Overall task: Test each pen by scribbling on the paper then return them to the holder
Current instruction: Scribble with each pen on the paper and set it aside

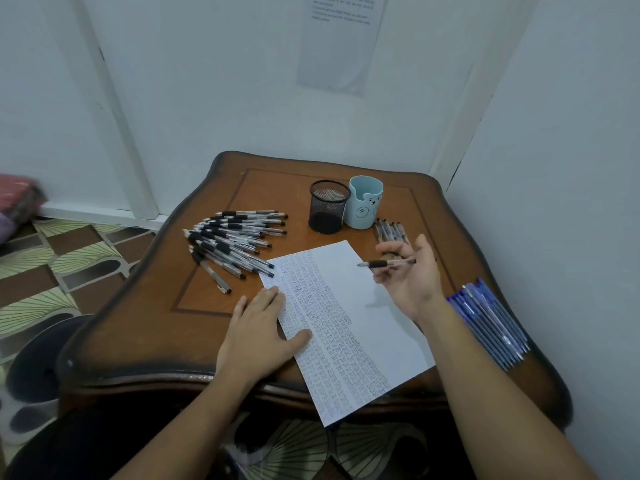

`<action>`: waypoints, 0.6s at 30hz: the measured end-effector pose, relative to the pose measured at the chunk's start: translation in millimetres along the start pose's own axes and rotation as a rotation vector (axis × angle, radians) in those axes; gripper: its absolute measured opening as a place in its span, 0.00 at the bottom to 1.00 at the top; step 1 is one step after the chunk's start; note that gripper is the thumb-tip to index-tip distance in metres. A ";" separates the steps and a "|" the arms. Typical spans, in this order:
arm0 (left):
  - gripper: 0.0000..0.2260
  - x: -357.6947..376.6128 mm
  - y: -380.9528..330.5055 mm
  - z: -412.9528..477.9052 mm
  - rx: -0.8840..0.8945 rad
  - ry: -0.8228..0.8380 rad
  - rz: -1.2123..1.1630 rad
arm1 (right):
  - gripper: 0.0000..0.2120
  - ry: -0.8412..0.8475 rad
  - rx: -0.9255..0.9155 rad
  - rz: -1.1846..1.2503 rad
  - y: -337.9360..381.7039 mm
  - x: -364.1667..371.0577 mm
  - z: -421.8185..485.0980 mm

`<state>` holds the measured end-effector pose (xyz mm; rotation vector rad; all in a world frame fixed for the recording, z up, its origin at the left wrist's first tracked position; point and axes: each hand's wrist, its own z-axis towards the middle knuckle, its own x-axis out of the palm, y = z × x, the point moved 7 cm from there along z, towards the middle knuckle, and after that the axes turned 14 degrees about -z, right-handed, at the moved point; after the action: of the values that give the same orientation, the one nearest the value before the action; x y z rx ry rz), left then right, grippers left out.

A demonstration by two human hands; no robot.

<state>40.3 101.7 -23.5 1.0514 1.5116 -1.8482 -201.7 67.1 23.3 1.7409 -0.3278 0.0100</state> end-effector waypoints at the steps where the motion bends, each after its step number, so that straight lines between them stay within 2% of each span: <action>1: 0.48 -0.3 -0.2 -0.2 0.002 0.000 -0.003 | 0.36 0.013 0.014 -0.061 -5.4 -1.5 -1.6; 2: 0.48 -0.6 -0.3 -0.2 0.002 -0.001 -0.005 | 0.38 0.031 0.025 -0.124 -10.9 -1.7 -3.3; 4: 0.48 -0.7 -0.2 -0.7 0.003 -0.006 -0.011 | 0.34 0.070 0.001 -0.241 -20.1 0.2 -7.6; 8: 0.47 -0.3 0.3 -1.2 0.005 -0.013 -0.032 | 0.14 0.077 -0.090 -0.380 -38.7 -1.4 -13.5; 11: 0.46 0.4 1.2 -0.4 0.012 -0.018 -0.024 | 0.13 0.061 -0.130 -0.419 -49.3 -2.7 -13.5; 14: 0.46 0.7 1.6 -0.4 0.015 -0.028 -0.024 | 0.12 0.148 -0.157 -0.448 -56.1 5.5 -15.0; 18: 0.46 0.5 0.9 -0.5 0.017 -0.039 -0.037 | 0.18 0.052 -0.203 -0.549 -60.0 0.4 -11.5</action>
<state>40.9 101.9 -24.5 0.9958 1.5051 -1.8983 -185.8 87.6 -32.1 1.5754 0.1892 -0.3618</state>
